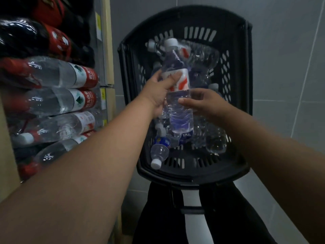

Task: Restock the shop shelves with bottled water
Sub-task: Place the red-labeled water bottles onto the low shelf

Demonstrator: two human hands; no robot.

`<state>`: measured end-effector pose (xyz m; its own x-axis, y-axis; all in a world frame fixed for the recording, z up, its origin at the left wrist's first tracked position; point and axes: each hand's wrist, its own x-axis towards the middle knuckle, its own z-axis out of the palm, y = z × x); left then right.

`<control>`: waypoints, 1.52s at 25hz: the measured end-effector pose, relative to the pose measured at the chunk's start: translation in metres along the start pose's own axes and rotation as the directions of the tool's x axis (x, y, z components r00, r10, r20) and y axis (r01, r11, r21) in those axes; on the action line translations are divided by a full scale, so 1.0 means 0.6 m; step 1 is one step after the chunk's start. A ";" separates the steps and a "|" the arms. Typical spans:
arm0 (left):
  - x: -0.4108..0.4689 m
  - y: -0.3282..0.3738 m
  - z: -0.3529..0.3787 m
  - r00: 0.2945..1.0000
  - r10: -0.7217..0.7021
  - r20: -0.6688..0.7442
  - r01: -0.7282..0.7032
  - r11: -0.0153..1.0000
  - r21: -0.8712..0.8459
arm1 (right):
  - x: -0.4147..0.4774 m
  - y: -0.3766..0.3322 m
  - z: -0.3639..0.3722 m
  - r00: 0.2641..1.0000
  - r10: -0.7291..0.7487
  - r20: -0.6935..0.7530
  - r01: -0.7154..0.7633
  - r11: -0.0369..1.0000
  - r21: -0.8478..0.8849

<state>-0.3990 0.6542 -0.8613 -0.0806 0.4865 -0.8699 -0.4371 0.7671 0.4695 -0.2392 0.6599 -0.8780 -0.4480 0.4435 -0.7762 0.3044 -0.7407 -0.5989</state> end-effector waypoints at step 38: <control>-0.616 0.115 0.000 0.936 0.336 -0.100 -0.324 0.938 0.123 | -0.523 -0.278 0.175 0.951 -0.306 0.037 0.308 0.949 -0.062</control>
<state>-0.3991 0.5273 -0.5073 -0.3119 0.6718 -0.6718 -0.2735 0.6137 0.7407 -0.2377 0.5911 -0.5140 -0.5504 0.6301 -0.5477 0.2030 -0.5354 -0.8199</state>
